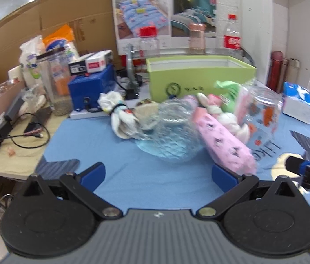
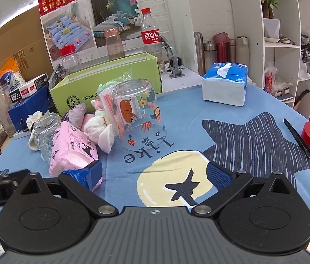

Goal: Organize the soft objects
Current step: 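Reach the left tool to the patterned sock bundle and grasp it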

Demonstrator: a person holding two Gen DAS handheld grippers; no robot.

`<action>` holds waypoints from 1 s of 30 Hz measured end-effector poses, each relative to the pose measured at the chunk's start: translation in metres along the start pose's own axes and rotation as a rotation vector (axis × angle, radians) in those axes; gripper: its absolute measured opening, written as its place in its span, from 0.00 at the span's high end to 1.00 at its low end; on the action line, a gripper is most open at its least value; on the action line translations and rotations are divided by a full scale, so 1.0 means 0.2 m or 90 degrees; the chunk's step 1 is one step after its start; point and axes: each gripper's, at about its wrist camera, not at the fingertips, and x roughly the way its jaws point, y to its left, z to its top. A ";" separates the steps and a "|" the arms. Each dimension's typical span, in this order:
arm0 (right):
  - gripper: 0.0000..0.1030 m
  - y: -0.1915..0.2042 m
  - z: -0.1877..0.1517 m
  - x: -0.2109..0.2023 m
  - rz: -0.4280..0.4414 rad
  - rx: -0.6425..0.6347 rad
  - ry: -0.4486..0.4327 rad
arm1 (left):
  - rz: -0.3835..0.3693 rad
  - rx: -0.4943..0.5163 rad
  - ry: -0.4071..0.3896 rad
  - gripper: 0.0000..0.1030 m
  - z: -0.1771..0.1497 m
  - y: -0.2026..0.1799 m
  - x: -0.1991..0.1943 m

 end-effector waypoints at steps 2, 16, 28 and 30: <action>0.14 0.01 0.02 0.02 0.001 -0.001 0.004 | 0.027 -0.014 0.003 0.00 0.04 0.07 0.03; 0.14 0.37 0.18 0.30 0.120 -0.066 0.058 | 0.119 -0.087 0.070 0.00 0.25 0.36 0.34; 0.14 -0.06 0.05 0.31 -0.056 -0.108 0.159 | 0.147 -0.037 0.101 0.00 0.28 0.31 0.53; 0.14 -0.15 0.07 0.23 -0.081 -0.098 0.148 | 0.155 -0.056 0.105 0.01 0.31 0.36 0.56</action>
